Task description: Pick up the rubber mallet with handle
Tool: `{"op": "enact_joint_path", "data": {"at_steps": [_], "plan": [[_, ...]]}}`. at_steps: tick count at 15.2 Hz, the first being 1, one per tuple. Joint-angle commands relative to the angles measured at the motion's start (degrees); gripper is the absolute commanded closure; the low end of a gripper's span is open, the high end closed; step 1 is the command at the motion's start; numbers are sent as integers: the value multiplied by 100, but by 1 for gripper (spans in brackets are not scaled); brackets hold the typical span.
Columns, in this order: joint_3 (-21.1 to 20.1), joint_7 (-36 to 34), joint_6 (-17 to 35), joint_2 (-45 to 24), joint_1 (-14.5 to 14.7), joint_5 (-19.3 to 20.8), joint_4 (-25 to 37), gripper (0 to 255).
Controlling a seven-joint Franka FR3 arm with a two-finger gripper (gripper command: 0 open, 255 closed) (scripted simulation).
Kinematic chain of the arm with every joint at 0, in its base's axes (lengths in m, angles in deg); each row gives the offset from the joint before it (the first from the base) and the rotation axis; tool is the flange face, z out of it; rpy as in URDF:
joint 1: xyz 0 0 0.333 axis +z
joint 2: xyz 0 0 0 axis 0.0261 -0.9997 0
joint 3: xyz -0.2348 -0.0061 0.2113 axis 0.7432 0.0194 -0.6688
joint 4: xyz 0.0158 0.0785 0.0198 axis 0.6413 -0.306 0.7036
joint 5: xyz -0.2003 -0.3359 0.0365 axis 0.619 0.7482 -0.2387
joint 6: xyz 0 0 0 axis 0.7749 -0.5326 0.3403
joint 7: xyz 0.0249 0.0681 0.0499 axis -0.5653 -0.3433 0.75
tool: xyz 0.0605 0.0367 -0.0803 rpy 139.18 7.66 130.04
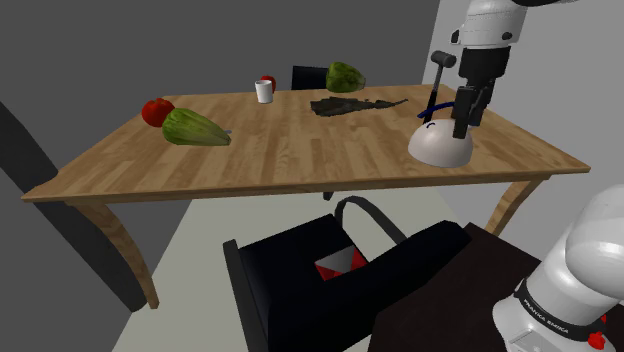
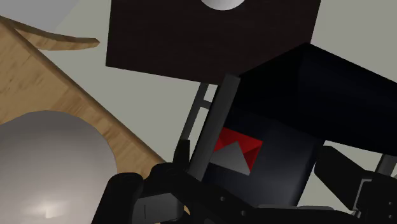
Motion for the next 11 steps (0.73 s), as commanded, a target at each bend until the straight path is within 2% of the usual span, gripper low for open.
{"op": "enact_joint_path", "data": {"at_steps": [1,11], "plan": [[0,0,0,0,0,0,0,0],[507,-88,490,-1566,-520,408,1470,0]]}}
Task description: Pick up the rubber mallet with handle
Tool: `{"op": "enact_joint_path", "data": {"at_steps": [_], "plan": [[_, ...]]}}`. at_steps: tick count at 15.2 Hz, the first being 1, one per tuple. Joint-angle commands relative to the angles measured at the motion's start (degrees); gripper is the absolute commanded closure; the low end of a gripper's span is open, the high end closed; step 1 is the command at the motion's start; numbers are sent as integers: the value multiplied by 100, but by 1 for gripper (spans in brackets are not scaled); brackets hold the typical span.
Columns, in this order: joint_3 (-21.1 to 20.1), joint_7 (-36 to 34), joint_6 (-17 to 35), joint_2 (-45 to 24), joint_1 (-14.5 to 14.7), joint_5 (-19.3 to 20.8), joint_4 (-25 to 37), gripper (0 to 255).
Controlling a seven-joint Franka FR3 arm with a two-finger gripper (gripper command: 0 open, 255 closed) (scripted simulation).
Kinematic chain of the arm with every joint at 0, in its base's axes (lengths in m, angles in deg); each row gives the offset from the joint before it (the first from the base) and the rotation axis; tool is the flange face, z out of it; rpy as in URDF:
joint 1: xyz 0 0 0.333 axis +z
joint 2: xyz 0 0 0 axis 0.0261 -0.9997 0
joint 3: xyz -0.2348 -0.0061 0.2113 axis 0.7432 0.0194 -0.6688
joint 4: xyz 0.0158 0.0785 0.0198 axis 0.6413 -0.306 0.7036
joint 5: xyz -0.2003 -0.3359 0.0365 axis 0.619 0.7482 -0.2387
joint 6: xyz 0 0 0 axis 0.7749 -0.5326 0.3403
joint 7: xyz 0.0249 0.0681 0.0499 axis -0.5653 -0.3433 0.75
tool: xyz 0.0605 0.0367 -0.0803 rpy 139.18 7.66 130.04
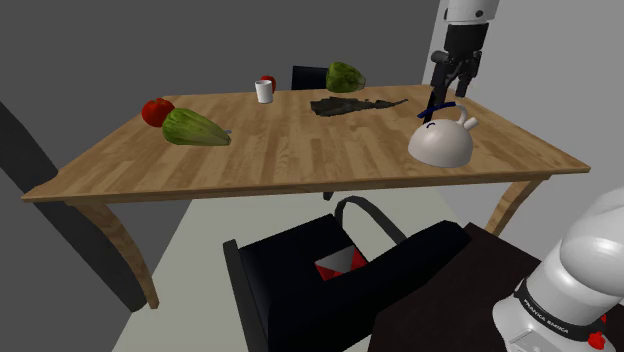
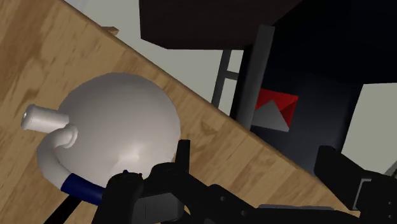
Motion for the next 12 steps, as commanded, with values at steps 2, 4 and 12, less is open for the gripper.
{"op": "enact_joint_path", "data": {"at_steps": [2,4,12], "plan": [[176,-2,90,-425,-145,93,464,0],[281,-17,119,-730,-228,127,824,0],[726,-33,63,-1980,-545,122,2464,0]]}}
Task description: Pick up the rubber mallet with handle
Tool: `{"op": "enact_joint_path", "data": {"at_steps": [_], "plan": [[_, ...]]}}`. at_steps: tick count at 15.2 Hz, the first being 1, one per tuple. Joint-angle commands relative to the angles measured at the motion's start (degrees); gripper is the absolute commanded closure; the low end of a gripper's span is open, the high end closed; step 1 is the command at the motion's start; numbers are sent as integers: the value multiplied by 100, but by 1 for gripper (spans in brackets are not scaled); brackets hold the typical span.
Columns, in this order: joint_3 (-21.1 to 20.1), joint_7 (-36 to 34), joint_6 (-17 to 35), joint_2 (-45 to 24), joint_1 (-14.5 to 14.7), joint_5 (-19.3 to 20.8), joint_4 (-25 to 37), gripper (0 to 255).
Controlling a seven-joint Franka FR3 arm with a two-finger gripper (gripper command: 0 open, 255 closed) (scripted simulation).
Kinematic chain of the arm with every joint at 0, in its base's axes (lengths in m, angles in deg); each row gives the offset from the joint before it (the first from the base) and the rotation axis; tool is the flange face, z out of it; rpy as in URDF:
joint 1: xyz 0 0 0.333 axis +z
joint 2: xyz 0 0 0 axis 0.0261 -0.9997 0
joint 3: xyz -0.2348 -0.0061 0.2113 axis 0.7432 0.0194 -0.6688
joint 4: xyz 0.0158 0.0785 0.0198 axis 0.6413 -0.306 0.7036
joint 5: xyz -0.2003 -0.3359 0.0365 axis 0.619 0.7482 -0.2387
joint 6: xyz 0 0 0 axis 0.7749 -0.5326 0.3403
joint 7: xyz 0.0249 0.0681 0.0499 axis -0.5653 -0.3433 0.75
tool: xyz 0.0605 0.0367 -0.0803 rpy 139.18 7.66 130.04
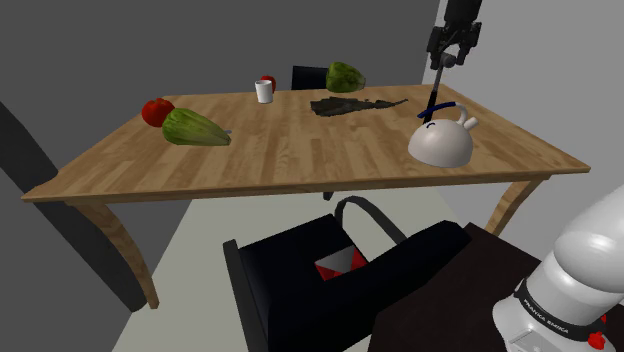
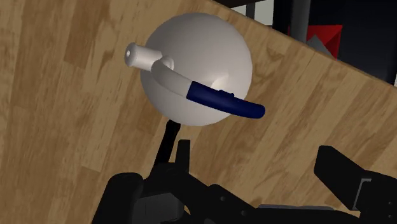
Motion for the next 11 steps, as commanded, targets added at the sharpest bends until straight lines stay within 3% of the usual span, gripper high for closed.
{"op": "enact_joint_path", "data": {"at_steps": [1,7,11], "plan": [[122,10,-43,-284,-89,-21,413,0],[482,67,-321,-1316,-383,-240,1940,0],[463,28,38,-1162,-368,-195,1433,0]]}}
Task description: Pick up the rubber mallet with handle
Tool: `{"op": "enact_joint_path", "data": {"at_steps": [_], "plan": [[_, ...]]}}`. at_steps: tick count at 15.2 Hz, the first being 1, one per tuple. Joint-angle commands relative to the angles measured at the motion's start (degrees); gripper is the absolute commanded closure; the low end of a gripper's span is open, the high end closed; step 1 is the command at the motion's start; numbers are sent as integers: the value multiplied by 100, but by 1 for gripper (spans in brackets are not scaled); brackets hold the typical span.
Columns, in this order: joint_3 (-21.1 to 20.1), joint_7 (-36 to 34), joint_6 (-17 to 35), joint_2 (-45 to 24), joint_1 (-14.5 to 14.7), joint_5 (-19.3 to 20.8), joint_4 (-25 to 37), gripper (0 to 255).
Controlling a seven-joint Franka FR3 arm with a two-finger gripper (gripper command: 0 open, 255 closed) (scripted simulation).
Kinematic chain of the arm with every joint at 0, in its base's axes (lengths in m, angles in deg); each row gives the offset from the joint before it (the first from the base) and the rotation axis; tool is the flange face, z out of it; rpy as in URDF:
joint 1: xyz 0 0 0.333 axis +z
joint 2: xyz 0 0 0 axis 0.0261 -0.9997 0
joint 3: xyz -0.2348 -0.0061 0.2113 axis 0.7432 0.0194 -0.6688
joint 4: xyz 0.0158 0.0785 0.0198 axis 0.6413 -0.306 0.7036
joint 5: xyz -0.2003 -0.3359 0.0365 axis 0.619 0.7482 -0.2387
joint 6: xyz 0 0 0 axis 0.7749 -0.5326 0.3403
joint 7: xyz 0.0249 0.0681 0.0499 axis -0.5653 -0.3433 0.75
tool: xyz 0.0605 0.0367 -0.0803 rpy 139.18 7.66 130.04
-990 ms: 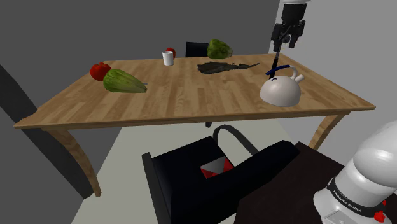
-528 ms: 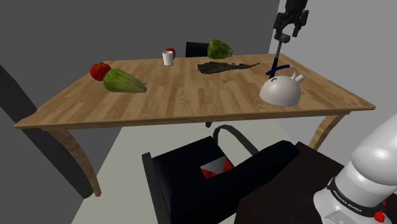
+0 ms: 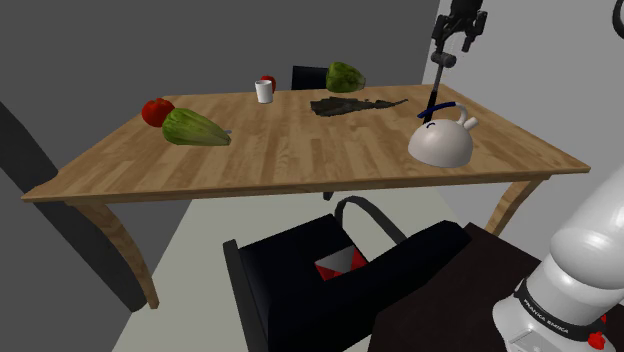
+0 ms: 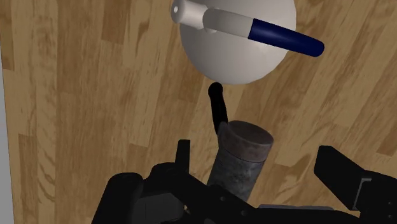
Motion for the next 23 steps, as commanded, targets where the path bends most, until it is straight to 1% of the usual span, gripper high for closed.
{"op": "enact_joint_path", "data": {"at_steps": [1,3,5,6,15,23], "plan": [[1,-8,170,60,-1,18,-223,0],[-5,-25,341,120,4,35,-452,0],[-7,-29,390,137,6,40,-517,0],[-10,-37,397,135,9,40,-521,255],[-7,-29,390,136,6,39,-516,255],[23,44,-315,-145,-23,-42,461,255]]}}
